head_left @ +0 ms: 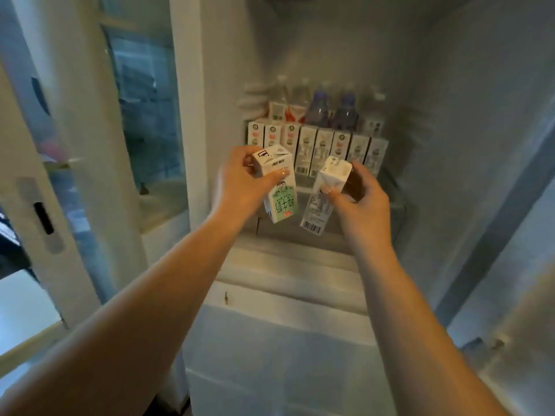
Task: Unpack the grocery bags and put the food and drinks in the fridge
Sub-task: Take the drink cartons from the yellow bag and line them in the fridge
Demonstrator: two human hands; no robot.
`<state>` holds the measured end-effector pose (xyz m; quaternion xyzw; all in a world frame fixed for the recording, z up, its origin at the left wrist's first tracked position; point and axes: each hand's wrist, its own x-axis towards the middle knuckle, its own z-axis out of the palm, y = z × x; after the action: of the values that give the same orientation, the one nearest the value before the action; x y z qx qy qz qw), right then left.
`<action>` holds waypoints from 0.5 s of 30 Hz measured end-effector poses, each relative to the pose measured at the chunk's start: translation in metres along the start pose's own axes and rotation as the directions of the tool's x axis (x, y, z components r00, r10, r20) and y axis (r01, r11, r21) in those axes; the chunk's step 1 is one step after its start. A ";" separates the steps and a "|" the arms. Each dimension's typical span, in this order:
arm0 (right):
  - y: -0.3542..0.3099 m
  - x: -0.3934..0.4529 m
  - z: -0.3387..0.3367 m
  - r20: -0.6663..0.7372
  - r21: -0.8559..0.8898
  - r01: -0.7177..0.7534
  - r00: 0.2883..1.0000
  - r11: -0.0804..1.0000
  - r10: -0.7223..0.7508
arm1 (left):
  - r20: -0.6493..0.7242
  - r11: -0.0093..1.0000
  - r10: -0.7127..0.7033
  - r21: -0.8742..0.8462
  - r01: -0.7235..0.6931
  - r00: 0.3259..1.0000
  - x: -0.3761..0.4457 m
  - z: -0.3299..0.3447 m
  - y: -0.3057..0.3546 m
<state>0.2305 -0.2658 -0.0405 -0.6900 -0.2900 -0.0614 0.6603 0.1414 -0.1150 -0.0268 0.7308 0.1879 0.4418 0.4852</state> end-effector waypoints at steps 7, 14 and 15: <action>0.024 0.090 0.018 -0.029 -0.055 0.032 0.999 0.998 -0.033 | -0.020 0.992 0.064 -0.107 -0.066 0.998 0.081 0.026 -0.022; 0.044 0.138 0.028 -0.007 -0.133 -0.013 1.000 0.991 0.012 | 0.100 0.983 0.047 -0.183 -0.028 0.994 0.129 0.063 -0.058; 0.048 0.142 0.028 -0.008 -0.139 -0.029 1.000 0.990 0.028 | 0.123 0.982 0.052 -0.186 -0.028 0.991 0.133 0.069 -0.065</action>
<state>0.3618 -0.1917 -0.0197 -0.7383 -0.2733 -0.0742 0.6121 0.2804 -0.0290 -0.0315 0.7131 0.1001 0.4192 0.5529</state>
